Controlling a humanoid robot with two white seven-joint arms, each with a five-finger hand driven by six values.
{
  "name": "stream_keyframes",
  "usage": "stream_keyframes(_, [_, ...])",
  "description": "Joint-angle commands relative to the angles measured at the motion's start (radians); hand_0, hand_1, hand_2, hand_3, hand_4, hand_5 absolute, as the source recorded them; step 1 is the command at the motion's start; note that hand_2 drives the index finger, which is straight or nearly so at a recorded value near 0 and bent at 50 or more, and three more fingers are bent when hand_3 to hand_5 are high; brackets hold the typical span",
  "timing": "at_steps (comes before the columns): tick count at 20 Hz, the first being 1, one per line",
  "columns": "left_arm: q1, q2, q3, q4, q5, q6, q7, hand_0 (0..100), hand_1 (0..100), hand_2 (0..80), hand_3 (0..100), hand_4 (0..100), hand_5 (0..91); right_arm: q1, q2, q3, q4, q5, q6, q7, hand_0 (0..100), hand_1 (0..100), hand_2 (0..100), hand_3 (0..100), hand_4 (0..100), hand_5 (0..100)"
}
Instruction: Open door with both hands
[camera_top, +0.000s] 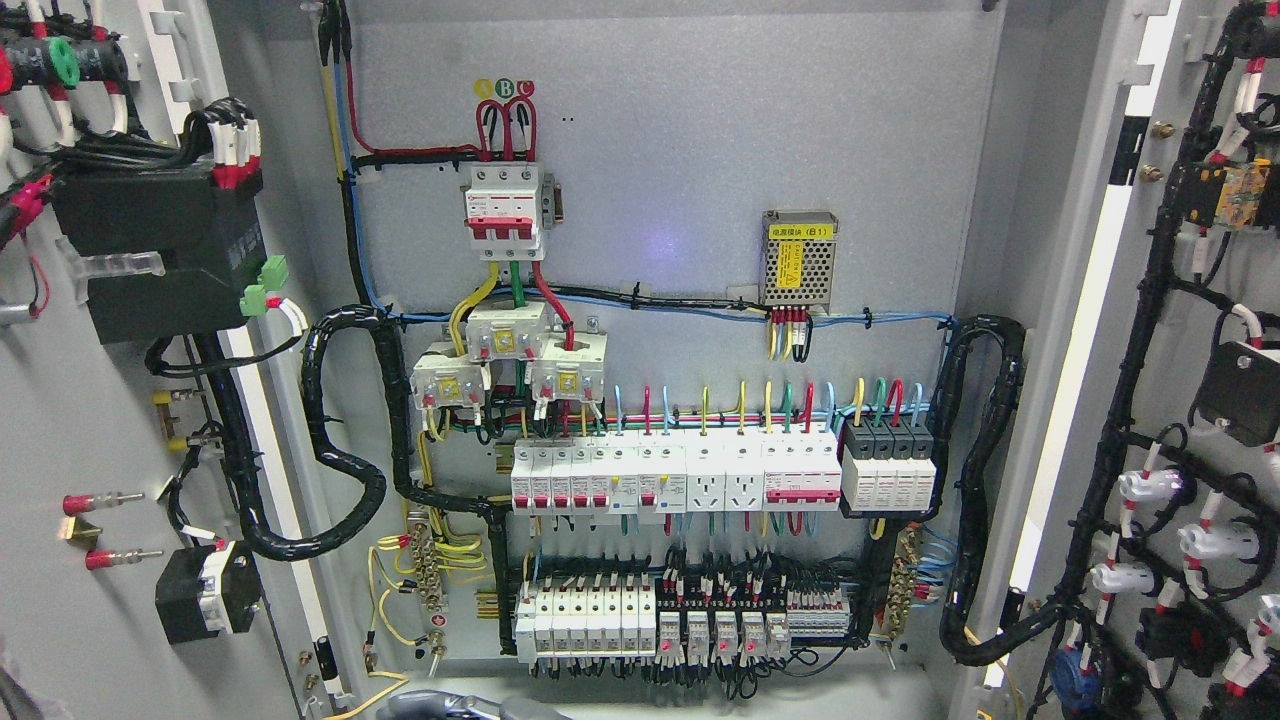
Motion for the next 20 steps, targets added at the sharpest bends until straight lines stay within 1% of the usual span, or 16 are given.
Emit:
stream_keyframes(1, [0.0, 0.049, -0.044, -0.247, 0.043, -0.007, -0.002, 0, 0, 0.0, 0, 0, 0.0, 0.135, -0.059, -0.183, -0.18, -0.002, -0.001, -0.058, 19, 0, 0, 0, 0, 0])
stream_keyframes(3, [-0.002, 0.049, -0.044, -0.265, 0.069, -0.007, -0.002, 0, 0, 0.0, 0, 0, 0.0, 0.17, -0.062, -0.215, -0.235, -0.002, -0.002, -0.078, 19, 0, 0, 0, 0, 0])
stream_keyframes(4, [-0.003, 0.053, -0.044, -0.274, 0.083, -0.007, -0.002, 0, 0, 0.0, 0, 0, 0.0, 0.187, -0.073, -0.234, -0.255, -0.002, -0.002, -0.088, 19, 0, 0, 0, 0, 0])
stream_keyframes(7, [-0.006, 0.067, -0.044, -0.314, 0.121, -0.007, -0.002, 0, 0, 0.0, 0, 0, 0.0, 0.233, -0.09, -0.269, -0.312, -0.002, -0.01, -0.128, 19, 0, 0, 0, 0, 0])
stream_keyframes(8, [-0.005, 0.072, -0.042, -0.333, 0.136, -0.007, -0.002, 0, 0, 0.0, 0, 0, 0.0, 0.25, -0.104, -0.278, -0.324, -0.002, -0.034, -0.131, 19, 0, 0, 0, 0, 0])
stream_keyframes(9, [-0.005, 0.081, -0.041, -0.346, 0.152, -0.007, -0.002, 0, 0, 0.0, 0, 0, 0.0, 0.262, -0.116, -0.283, -0.335, -0.002, -0.075, -0.131, 19, 0, 0, 0, 0, 0])
stream_keyframes(11, [-0.006, 0.098, -0.041, -0.373, 0.184, -0.007, -0.002, 0, 0, 0.0, 0, 0, 0.0, 0.301, -0.148, -0.285, -0.341, -0.001, -0.181, -0.131, 19, 0, 0, 0, 0, 0])
stream_keyframes(12, [-0.006, 0.104, -0.039, -0.382, 0.199, -0.009, -0.002, 0, 0, 0.0, 0, 0, 0.0, 0.316, -0.164, -0.285, -0.343, -0.001, -0.211, -0.133, 19, 0, 0, 0, 0, 0])
stream_keyframes(13, [-0.008, 0.11, -0.038, -0.396, 0.207, -0.012, -0.002, 0, 0, 0.0, 0, 0, 0.0, 0.334, -0.176, -0.285, -0.346, -0.001, -0.225, -0.133, 19, 0, 0, 0, 0, 0])
stream_keyframes(16, [-0.008, 0.125, -0.036, -0.435, 0.212, -0.029, -0.002, 0, 0, 0.0, 0, 0, 0.0, 0.396, -0.208, -0.286, -0.389, -0.001, -0.228, -0.133, 19, 0, 0, 0, 0, 0])
stream_keyframes(18, [-0.013, 0.133, -0.035, -0.458, 0.21, -0.03, -0.002, 0, 0, 0.0, 0, 0, 0.0, 0.431, -0.211, -0.288, -0.416, -0.001, -0.228, -0.133, 19, 0, 0, 0, 0, 0])
stream_keyframes(19, [-0.028, 0.135, -0.035, -0.463, 0.21, -0.029, -0.002, 0, 0, 0.0, 0, 0, 0.0, 0.453, -0.211, -0.288, -0.43, 0.002, -0.228, -0.142, 19, 0, 0, 0, 0, 0])
stream_keyframes(20, [-0.043, 0.136, -0.033, -0.472, 0.212, -0.029, 0.0, 0, 0, 0.0, 0, 0, 0.0, 0.474, -0.211, -0.288, -0.447, 0.004, -0.228, -0.166, 19, 0, 0, 0, 0, 0])
